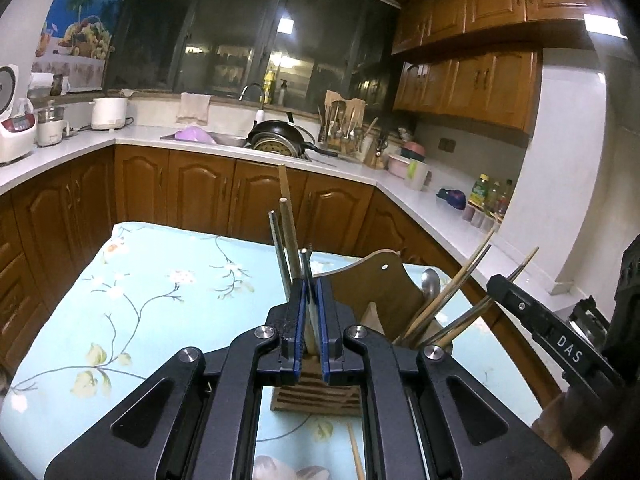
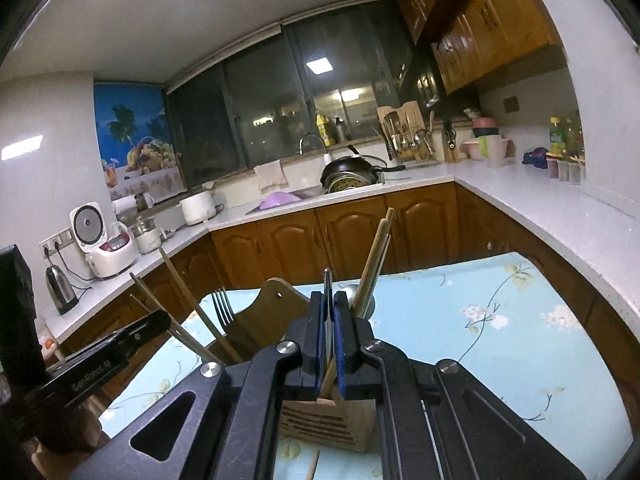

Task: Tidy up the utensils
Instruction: 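Lift both metal chopsticks and lower them upright into the wooden holder, then open both tools to release the metal chopsticks into the holder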

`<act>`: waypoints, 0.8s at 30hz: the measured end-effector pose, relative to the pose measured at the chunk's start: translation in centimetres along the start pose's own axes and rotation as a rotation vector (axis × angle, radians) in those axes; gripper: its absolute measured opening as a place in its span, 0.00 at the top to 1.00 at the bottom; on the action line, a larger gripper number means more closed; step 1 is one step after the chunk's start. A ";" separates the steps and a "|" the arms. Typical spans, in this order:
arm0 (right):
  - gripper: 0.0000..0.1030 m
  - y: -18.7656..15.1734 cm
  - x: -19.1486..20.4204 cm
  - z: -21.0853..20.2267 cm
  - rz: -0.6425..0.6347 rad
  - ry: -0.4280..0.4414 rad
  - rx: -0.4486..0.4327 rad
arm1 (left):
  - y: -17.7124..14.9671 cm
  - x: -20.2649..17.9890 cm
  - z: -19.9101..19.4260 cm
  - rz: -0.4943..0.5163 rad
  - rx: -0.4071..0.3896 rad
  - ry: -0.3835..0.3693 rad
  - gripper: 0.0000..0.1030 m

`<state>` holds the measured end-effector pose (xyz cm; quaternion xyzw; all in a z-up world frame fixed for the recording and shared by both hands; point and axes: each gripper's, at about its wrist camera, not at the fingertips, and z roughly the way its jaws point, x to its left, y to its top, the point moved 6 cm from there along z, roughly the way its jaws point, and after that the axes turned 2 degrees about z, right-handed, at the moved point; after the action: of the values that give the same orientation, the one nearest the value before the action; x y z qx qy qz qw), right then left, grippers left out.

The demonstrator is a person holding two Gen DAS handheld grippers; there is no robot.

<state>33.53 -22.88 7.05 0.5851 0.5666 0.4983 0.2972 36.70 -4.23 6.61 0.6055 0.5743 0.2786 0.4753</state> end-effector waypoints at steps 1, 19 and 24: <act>0.95 -0.1 0.0 -0.1 0.002 0.002 0.002 | 0.0 0.0 0.0 0.000 0.001 0.000 0.95; 0.63 0.6 0.3 -1.8 0.021 0.021 -0.022 | 0.6 0.2 -1.7 -0.008 -0.001 0.012 0.68; 0.53 2.0 0.7 -4.3 0.028 0.025 -0.083 | 0.7 0.5 -4.4 -0.010 -0.047 0.039 0.36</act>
<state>30.18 -23.52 10.45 0.5739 0.5408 0.5328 0.3070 33.20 -2.60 8.85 0.5859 0.5796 0.3014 0.4796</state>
